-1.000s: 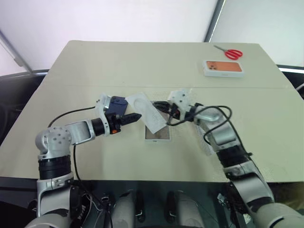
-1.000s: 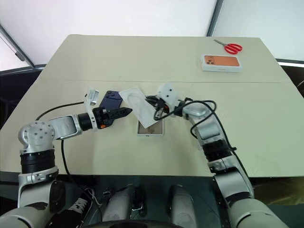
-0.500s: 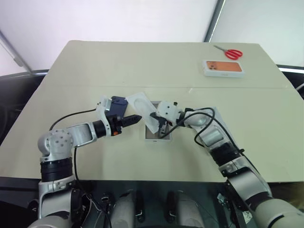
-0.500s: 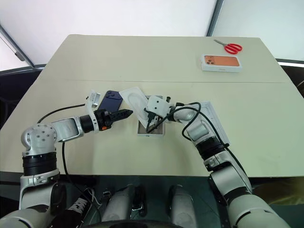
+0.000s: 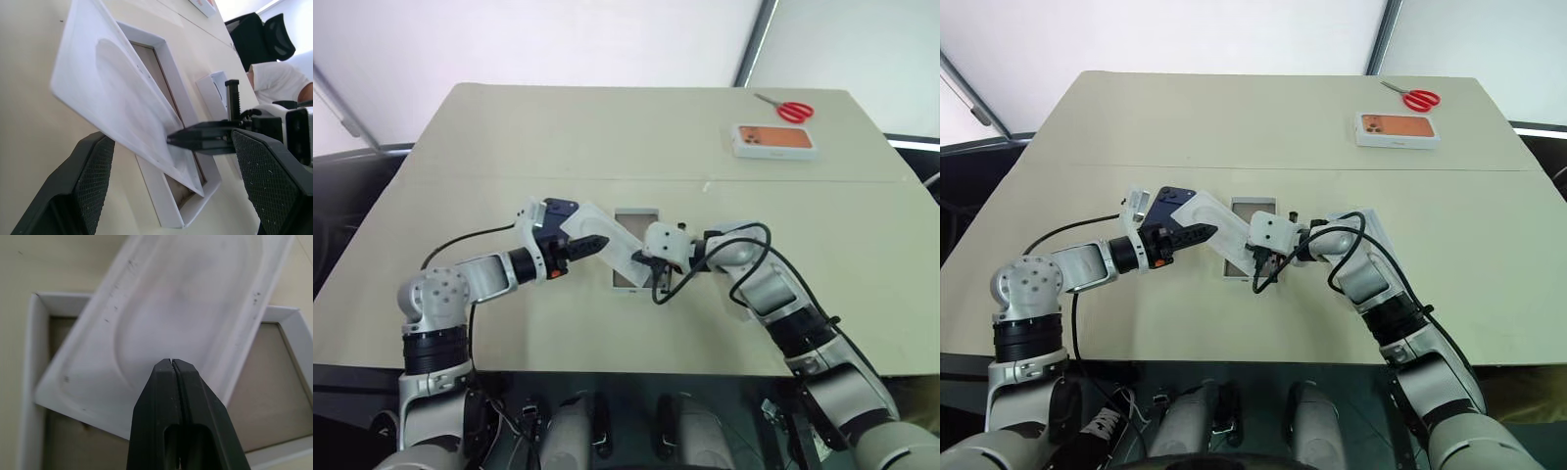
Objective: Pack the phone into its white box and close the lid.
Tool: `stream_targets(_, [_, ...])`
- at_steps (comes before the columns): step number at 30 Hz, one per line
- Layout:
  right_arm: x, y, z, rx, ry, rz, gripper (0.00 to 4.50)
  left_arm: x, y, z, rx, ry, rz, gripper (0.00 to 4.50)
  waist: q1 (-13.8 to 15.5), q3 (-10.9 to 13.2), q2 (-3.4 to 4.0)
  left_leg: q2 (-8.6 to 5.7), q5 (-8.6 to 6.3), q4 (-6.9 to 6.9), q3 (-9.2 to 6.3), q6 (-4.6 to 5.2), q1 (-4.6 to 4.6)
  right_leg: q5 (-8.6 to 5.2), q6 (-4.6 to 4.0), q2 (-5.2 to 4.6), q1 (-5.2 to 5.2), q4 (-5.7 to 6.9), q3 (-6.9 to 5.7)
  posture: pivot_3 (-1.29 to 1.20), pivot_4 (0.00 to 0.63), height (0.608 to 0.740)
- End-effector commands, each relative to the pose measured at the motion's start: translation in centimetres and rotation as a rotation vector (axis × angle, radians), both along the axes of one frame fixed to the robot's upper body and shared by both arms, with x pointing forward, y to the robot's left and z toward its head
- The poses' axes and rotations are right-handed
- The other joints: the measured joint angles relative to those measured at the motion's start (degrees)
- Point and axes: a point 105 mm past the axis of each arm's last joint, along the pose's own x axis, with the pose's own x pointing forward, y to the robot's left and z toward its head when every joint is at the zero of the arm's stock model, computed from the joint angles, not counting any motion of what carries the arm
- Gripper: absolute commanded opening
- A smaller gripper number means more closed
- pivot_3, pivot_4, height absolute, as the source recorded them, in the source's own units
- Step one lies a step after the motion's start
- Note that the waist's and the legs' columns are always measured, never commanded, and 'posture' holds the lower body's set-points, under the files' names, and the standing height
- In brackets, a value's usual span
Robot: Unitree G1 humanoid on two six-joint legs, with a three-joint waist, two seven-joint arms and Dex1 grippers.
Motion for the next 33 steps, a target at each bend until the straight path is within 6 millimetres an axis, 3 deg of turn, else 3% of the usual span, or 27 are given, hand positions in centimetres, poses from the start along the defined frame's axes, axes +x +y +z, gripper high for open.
stream_targets(1, [0.2,0.3,2.0,0.038,-0.047,0.007,0.04,0.7,0.2,0.9,0.004,-0.049,0.036,3.98,0.05,0.0,0.0,0.0,0.0,0.0,0.0,0.0,0.0,0.0,0.0,0.0,0.0,0.0,-0.01,0.0,0.15,0.738])
stream_targets(16, [0.3,0.3,1.4,0.021,-0.069,0.002,0.04,5.2,0.8,1.7,0.032,-0.109,0.205,3.98,0.03,0.0,-0.01,-0.02,0.0,0.0,0.03,0.0,-0.02,0.0,0.0,0.01,-0.02,-0.01,-0.05,0.0,0.15,0.738])
stream_targets(22, [0.5,0.3,1.5,0.029,-0.074,-0.008,0.04,4.3,0.2,0.7,0.0,-0.051,0.148,3.98,0.06,0.0,-0.01,-0.01,0.0,0.0,0.03,0.01,-0.02,0.0,0.01,0.02,-0.02,-0.01,-0.05,0.0,0.15,0.738])
stream_targets(25, [0.6,0.2,1.5,0.029,-0.076,-0.012,0.04,4.1,1.0,0.1,0.007,-0.032,0.176,3.98,0.01,0.0,-0.01,-0.01,0.0,0.0,0.03,0.01,-0.02,0.0,0.01,0.01,-0.02,-0.01,-0.05,0.0,0.15,0.738])
stream_targets(31, [0.7,0.2,1.5,0.031,-0.083,-0.018,0.04,3.2,2.5,1.4,-0.063,-0.074,0.22,3.98,-0.04,0.01,-0.02,0.01,0.0,0.0,0.02,0.0,-0.02,0.0,0.01,-0.01,-0.03,-0.01,-0.04,0.0,0.15,0.738])
stream_targets(33, [0.9,0.2,1.6,0.036,-0.088,-0.023,0.04,1.8,2.1,1.0,-0.072,-0.075,0.19,3.98,-0.01,0.01,-0.01,0.01,0.0,0.0,0.02,0.0,-0.02,0.0,0.0,-0.03,-0.03,-0.01,-0.02,0.0,0.15,0.738])
